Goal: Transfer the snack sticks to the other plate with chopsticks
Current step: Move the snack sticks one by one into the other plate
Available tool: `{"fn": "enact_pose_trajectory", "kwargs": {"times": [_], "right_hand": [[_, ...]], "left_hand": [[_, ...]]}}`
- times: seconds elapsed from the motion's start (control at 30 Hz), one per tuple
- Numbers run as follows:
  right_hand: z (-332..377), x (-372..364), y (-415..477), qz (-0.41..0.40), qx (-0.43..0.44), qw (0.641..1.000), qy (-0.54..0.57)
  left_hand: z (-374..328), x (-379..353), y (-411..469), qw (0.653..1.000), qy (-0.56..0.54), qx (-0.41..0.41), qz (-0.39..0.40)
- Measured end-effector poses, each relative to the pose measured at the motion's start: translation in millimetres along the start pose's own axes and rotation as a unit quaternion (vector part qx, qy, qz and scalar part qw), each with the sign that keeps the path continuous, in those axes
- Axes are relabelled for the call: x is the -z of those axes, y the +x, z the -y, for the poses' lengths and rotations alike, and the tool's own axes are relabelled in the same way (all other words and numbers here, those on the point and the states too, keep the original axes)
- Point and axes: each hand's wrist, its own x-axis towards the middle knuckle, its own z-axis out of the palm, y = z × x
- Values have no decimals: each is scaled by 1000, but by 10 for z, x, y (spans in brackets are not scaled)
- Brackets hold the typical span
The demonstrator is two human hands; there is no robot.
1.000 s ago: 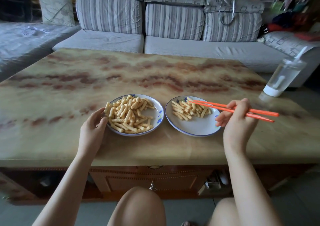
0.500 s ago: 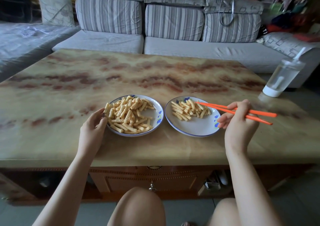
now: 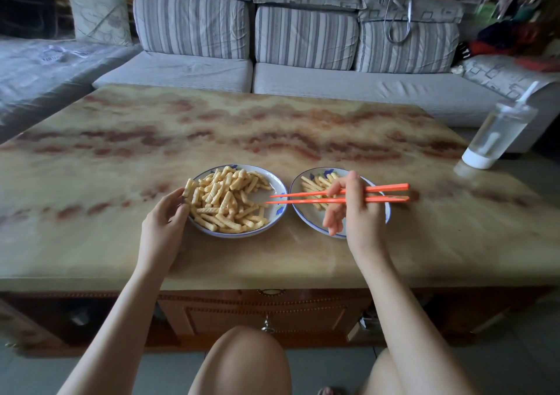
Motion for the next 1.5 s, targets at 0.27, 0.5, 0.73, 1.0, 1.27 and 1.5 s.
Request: {"fn": "enact_pose_trajectory", "kwargs": {"times": [0.27, 0.5, 0.73, 1.0, 1.27, 1.5], "right_hand": [[-63, -91, 20, 23, -35, 999, -17], [-38, -93, 3, -16, -33, 999, -2], [40, 51, -21, -63, -9, 998, 21], [119, 403, 77, -211, 41, 976, 17], [79, 597, 132, -299, 44, 953, -6], [61, 600, 115, -288, 42, 956, -28]], "left_hand": [[12, 14, -4, 1000, -1, 1, 3], [-22, 10, -9, 1000, 8, -4, -1], [-15, 7, -8, 1000, 8, 0, 1], [-12, 11, -11, 1000, 7, -1, 1], [-3, 11, -9, 1000, 11, -3, 2], [1, 10, 0, 1000, 13, -2, 5]]}}
